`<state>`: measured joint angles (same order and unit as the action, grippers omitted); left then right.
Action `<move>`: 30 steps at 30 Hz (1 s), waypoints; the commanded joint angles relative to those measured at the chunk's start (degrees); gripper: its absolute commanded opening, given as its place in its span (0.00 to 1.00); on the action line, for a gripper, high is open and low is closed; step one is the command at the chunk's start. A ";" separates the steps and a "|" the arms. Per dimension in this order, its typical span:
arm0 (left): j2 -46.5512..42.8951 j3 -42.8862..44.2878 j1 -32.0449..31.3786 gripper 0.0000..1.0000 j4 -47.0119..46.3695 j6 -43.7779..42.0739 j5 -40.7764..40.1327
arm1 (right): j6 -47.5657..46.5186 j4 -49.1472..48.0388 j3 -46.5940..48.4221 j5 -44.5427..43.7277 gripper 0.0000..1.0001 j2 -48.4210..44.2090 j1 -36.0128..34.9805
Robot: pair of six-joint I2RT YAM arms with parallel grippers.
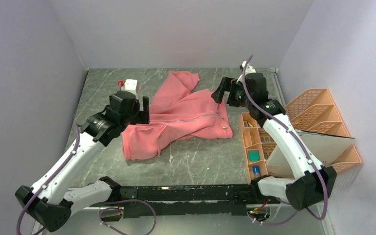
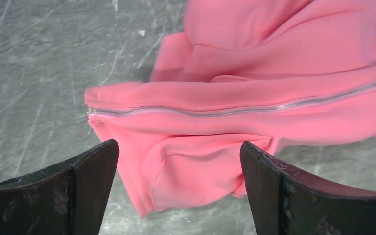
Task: Zip up the jacket
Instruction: Zip the zipper on the jacket, then reset both arms
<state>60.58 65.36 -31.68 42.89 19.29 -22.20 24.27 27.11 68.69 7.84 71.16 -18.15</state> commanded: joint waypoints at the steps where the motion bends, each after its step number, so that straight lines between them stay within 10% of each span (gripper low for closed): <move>1: -6.82 1.52 0.18 0.96 -4.27 3.93 3.77 | 2.61 -7.13 -4.63 0.47 1.00 -7.81 0.04; 18: -13.25 -0.66 0.53 0.97 -7.93 2.35 9.13 | -10.79 -8.36 -11.73 8.40 1.00 -25.17 0.00; 30: -14.00 -5.75 19.35 0.97 -10.12 5.01 19.34 | -12.82 -3.15 -11.21 5.56 1.00 -28.16 -0.01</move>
<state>48.64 58.98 -13.54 34.79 23.09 -5.23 13.15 23.53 57.23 14.00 44.77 -18.15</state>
